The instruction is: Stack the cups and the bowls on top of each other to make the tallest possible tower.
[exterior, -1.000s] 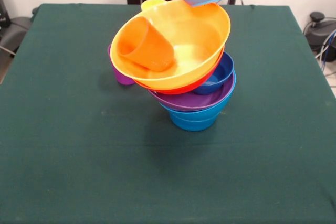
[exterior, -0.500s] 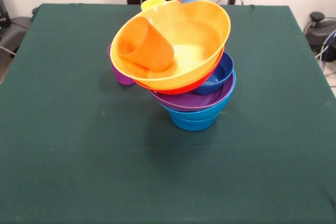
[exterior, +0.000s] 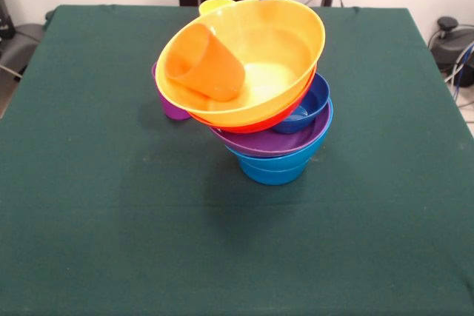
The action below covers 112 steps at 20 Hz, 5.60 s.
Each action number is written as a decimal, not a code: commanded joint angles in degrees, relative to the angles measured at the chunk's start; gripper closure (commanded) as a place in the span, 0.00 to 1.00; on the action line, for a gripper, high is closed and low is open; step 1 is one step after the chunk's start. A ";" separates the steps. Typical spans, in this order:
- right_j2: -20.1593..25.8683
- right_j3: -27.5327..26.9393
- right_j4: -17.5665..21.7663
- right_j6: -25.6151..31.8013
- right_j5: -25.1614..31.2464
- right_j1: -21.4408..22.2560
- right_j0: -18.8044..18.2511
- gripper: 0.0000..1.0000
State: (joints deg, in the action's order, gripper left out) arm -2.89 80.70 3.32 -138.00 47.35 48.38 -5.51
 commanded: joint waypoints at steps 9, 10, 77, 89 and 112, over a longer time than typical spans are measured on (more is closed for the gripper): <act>7.18 -3.30 5.32 11.72 3.58 -3.90 -2.14 1.00; 7.31 -3.40 5.38 12.06 3.87 -3.78 -2.35 1.00; 10.14 -8.23 8.97 11.33 6.84 -5.05 -4.25 1.00; 10.59 -7.95 9.05 12.27 6.92 -4.85 -5.01 0.00; 11.47 -6.05 10.50 18.57 9.50 -2.57 -8.21 0.00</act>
State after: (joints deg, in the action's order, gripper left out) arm 3.69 72.27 9.19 -137.98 50.34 45.35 -10.90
